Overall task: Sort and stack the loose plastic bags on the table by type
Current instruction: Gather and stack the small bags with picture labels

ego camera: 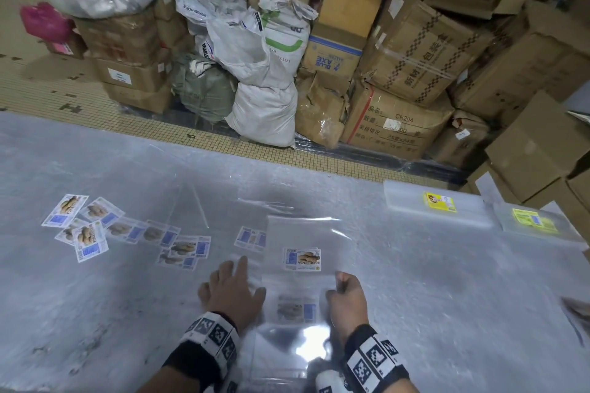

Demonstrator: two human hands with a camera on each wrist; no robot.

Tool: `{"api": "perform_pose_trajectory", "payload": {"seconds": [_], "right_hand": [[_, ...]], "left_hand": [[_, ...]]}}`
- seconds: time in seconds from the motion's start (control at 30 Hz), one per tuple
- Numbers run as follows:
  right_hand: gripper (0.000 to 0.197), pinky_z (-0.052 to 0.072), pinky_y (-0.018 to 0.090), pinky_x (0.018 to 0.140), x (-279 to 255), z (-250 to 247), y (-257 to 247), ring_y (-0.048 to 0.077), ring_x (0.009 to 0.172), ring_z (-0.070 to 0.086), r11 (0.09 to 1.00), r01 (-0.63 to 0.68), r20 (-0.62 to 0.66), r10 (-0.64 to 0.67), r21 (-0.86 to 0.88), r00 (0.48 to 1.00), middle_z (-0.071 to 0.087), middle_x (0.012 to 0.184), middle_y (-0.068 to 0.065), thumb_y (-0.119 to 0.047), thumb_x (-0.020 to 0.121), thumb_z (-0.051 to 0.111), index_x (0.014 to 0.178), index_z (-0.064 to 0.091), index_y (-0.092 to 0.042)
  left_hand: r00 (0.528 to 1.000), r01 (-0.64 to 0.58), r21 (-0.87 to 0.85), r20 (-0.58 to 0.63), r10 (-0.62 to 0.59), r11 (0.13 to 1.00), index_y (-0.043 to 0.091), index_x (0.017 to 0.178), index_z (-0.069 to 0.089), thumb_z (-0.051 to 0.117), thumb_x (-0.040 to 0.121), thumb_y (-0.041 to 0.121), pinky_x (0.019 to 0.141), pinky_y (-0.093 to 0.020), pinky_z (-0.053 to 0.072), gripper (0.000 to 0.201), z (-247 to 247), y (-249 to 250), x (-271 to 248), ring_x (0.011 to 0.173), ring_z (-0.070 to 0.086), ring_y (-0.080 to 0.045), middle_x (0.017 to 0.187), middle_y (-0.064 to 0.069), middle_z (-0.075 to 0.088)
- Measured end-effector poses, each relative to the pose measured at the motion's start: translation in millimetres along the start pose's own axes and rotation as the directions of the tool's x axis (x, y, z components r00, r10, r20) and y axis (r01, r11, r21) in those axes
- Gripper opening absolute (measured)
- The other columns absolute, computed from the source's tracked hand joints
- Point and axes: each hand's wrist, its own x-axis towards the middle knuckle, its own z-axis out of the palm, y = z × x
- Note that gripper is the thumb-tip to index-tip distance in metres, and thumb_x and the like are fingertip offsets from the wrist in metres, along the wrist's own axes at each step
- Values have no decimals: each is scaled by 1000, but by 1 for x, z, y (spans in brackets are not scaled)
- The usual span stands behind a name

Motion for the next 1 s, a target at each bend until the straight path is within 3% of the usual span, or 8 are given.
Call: {"api": "perform_pose_trajectory", "payload": {"seconds": [0.23, 0.33, 0.47, 0.57, 0.73, 0.87, 0.93, 1.0], "right_hand": [[36, 54, 33, 64, 7, 0, 6, 24, 95, 62, 1000, 8, -5, -8, 18, 1000, 61, 108, 5, 5, 88, 49, 113, 55, -21], [37, 54, 36, 83, 10, -1, 7, 21, 94, 62, 999, 32, -12, -32, 30, 999, 62, 108, 6, 7, 88, 51, 113, 56, -19], [38, 53, 32, 78, 17, -6, 9, 21, 89, 63, 998, 35, -25, -34, 56, 999, 63, 108, 7, 11, 88, 47, 113, 58, -17], [41, 50, 27, 77, 19, -8, 9, 17, 90, 62, 998, 34, -36, -32, 55, 999, 64, 109, 4, 13, 89, 43, 114, 59, -17], [42, 50, 28, 83, 18, -6, 7, 19, 96, 61, 998, 54, -35, -53, 28, 998, 63, 111, 3, 12, 88, 44, 114, 59, -17], [40, 43, 18, 65, 17, -8, 6, 9, 87, 59, 997, 62, -17, -61, 48, 998, 62, 111, 3, 12, 89, 47, 117, 59, -15], [40, 42, 17, 64, 18, -9, 6, 8, 87, 58, 996, 55, -15, -54, 63, 998, 62, 113, 6, 13, 89, 48, 118, 59, -13], [40, 42, 17, 64, 17, -10, 6, 9, 86, 58, 996, 47, -6, -47, 73, 999, 61, 112, 6, 14, 89, 47, 117, 59, -12]], "left_hand": [[989, -100, 17, 115, 97, 995, 23, 154, 8, 49, 87, 51, 119, -46, 16, 83, 2, 4, 7, 148, 8, -29, 162, -6, 4], [971, -185, -9, 154, 184, 983, 25, 155, 7, 48, 88, 52, 118, -46, 17, 83, 10, 15, -3, 147, 12, -25, 162, -2, 7], [994, -107, -97, -29, 104, 990, 27, 152, 18, 50, 90, 43, 116, -41, 22, 71, 8, 15, 0, 141, 26, -24, 157, -4, 23], [1000, 10, -29, 26, -9, 1000, 20, 155, 2, 45, 90, 46, 121, -48, 2, 82, 6, 5, 7, 150, -5, -27, 163, -2, -6], [976, -59, 38, 213, 50, 998, 20, 155, -9, 39, 91, 58, 115, -60, -2, 89, 12, 13, 0, 149, -16, -26, 161, 3, -22], [988, -51, -34, 144, 55, 998, 24, 156, 6, 41, 93, 50, 116, -59, 8, 76, 14, 19, -2, 150, 4, -21, 164, 8, 2], [997, -73, -127, 20, 76, 989, 30, 149, 27, 43, 92, 42, 113, -52, 26, 61, 9, 13, 4, 142, 30, -19, 157, 8, 28], [994, -23, -128, -107, 9, 992, 30, 144, 36, 42, 87, 35, 112, -46, 31, 57, 2, 4, 12, 137, 32, -21, 154, 5, 31]]}}
